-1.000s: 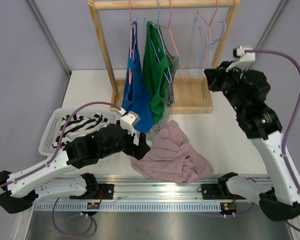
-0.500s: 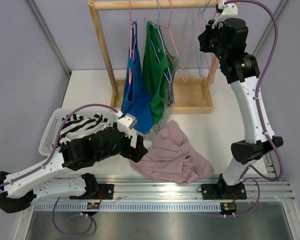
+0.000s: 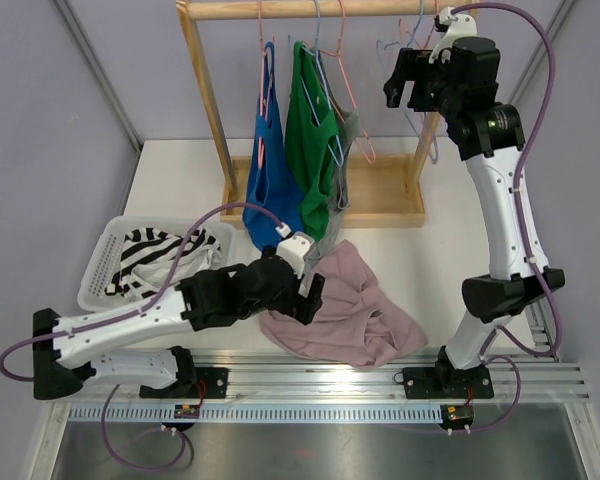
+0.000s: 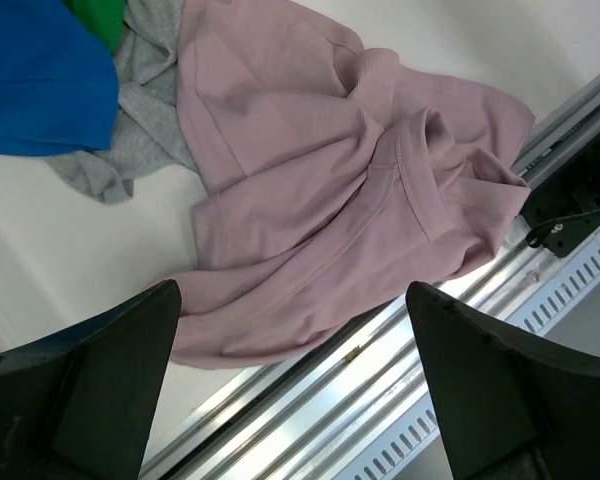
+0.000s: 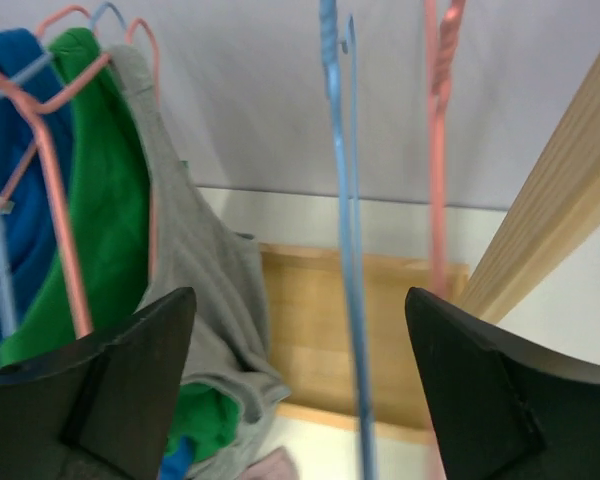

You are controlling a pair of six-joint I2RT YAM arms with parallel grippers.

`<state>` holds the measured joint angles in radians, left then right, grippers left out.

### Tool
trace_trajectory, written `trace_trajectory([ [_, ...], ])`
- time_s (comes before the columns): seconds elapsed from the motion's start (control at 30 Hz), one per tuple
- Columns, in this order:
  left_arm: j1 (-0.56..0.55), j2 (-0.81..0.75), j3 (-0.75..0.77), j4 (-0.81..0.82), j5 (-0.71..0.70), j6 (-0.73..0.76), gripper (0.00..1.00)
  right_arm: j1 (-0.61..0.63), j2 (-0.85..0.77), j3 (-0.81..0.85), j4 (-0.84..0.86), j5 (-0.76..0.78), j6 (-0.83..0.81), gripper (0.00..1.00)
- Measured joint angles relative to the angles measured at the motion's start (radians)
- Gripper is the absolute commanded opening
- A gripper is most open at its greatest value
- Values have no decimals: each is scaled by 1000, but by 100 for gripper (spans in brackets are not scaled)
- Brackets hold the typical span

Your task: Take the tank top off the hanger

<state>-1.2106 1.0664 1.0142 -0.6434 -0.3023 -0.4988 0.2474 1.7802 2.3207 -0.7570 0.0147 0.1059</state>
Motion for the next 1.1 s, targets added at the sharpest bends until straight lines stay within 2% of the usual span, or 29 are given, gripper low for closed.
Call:
trace_trajectory([
  [0.17,0,224,2,154,17,1,99,0,-196,-153,2,-61,0,100],
  [0.37,-16,587,48,283,49,-9,99,0,-641,-532,58,-106,8,100],
  [0.5,-37,745,90,300,45,-26,96,0,-895,-724,87,-124,18,100],
  [0.57,-49,769,115,305,32,-39,77,0,-986,-778,87,-138,22,99],
  [0.6,-54,777,125,313,32,-50,29,0,-1015,-795,88,-141,24,99],
  [0.67,-66,797,134,330,26,-63,0,0,-1052,-817,88,-145,26,99],
  [0.77,-95,798,142,329,-11,-81,0,0,-1080,-833,80,-148,29,99],
  [0.87,-119,772,142,257,-71,-109,0,0,-1089,-833,79,-148,30,100],
  [1.0,-136,633,149,61,-205,-150,0,0,-1096,-833,79,-148,33,99],
  [1.1,-130,488,228,-140,-344,-188,0,0,-1096,-839,82,-150,37,100],
])
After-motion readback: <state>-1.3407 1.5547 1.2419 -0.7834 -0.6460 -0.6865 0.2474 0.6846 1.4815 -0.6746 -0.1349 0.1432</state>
